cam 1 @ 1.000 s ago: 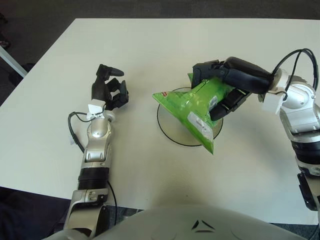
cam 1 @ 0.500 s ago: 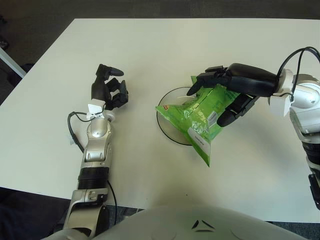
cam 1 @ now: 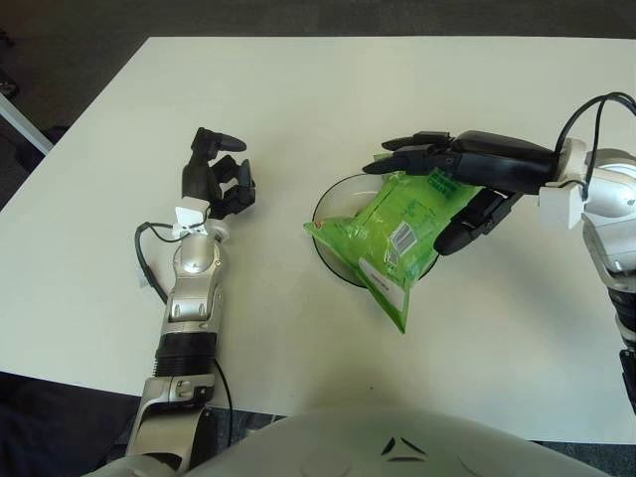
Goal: Put the snack into the plate.
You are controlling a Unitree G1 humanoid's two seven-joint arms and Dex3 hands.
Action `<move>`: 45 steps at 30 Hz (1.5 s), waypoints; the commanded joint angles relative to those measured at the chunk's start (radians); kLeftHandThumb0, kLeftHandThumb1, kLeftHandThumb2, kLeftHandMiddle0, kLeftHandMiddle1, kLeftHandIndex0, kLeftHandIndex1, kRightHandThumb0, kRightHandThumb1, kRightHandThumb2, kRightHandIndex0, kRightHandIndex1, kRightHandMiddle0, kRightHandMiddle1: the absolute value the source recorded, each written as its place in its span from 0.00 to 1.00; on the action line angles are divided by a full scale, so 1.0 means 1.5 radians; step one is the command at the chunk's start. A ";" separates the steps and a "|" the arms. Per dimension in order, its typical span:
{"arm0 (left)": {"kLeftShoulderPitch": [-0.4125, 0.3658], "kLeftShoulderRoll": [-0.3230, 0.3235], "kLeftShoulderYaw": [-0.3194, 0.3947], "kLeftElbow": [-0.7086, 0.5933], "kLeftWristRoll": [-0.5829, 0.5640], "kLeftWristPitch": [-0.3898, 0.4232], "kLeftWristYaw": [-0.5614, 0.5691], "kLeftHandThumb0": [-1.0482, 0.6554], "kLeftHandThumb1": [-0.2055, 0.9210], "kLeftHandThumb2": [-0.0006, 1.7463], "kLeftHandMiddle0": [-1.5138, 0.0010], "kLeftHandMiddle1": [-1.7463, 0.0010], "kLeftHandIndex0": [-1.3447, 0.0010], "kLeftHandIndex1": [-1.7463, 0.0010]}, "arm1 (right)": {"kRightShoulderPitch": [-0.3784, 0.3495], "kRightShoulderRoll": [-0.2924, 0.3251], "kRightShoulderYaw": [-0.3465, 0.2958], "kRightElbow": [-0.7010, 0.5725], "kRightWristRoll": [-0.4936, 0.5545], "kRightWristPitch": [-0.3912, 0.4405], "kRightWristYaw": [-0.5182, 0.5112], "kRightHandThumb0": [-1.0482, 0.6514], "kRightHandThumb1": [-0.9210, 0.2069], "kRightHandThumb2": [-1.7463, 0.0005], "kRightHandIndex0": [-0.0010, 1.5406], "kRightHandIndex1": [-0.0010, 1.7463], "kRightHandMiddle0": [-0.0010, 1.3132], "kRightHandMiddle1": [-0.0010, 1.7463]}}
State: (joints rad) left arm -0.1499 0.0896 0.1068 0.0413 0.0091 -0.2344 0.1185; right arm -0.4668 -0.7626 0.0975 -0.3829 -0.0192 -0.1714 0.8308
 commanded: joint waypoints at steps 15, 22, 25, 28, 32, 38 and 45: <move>0.069 -0.036 -0.010 0.050 0.001 0.006 0.008 0.39 0.77 0.50 0.44 0.00 0.73 0.00 | -0.031 0.008 -0.018 0.026 -0.025 0.003 -0.029 0.25 0.00 0.88 0.05 0.01 0.19 0.02; 0.070 -0.036 -0.010 0.049 0.001 0.006 0.008 0.39 0.77 0.50 0.44 0.00 0.73 0.00 | -0.068 0.002 -0.055 0.024 -0.032 0.057 -0.046 0.24 0.00 0.89 0.08 0.01 0.20 0.02; 0.070 -0.036 -0.010 0.050 0.000 0.006 0.007 0.39 0.77 0.50 0.44 0.00 0.73 0.00 | -0.083 0.004 -0.068 0.022 -0.022 0.076 -0.053 0.23 0.00 0.90 0.10 0.02 0.21 0.03; 0.069 -0.036 -0.009 0.050 -0.001 0.005 0.006 0.39 0.77 0.50 0.44 0.00 0.73 0.00 | -0.089 0.010 -0.075 0.027 -0.033 0.060 -0.072 0.23 0.00 0.90 0.12 0.01 0.23 0.03; 0.069 -0.036 -0.009 0.051 -0.001 0.005 0.006 0.39 0.77 0.50 0.44 0.00 0.73 0.00 | -0.093 0.005 -0.083 0.048 -0.066 -0.005 -0.108 0.23 0.00 0.90 0.14 0.01 0.24 0.03; 0.069 -0.036 -0.010 0.049 0.000 0.005 0.008 0.39 0.77 0.50 0.44 0.00 0.73 0.00 | -0.092 -0.013 -0.105 0.055 -0.086 -0.020 -0.128 0.22 0.00 0.91 0.17 0.02 0.28 0.04; 0.069 -0.036 -0.009 0.049 0.000 0.004 0.007 0.39 0.77 0.50 0.44 0.00 0.73 0.00 | -0.048 0.007 -0.136 0.049 -0.120 0.001 -0.188 0.23 0.00 0.90 0.21 0.02 0.34 0.05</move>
State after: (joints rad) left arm -0.1500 0.0879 0.1064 0.0403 0.0090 -0.2329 0.1187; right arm -0.5787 -0.7670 -0.0842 -0.3018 -0.1833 -0.1778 0.5861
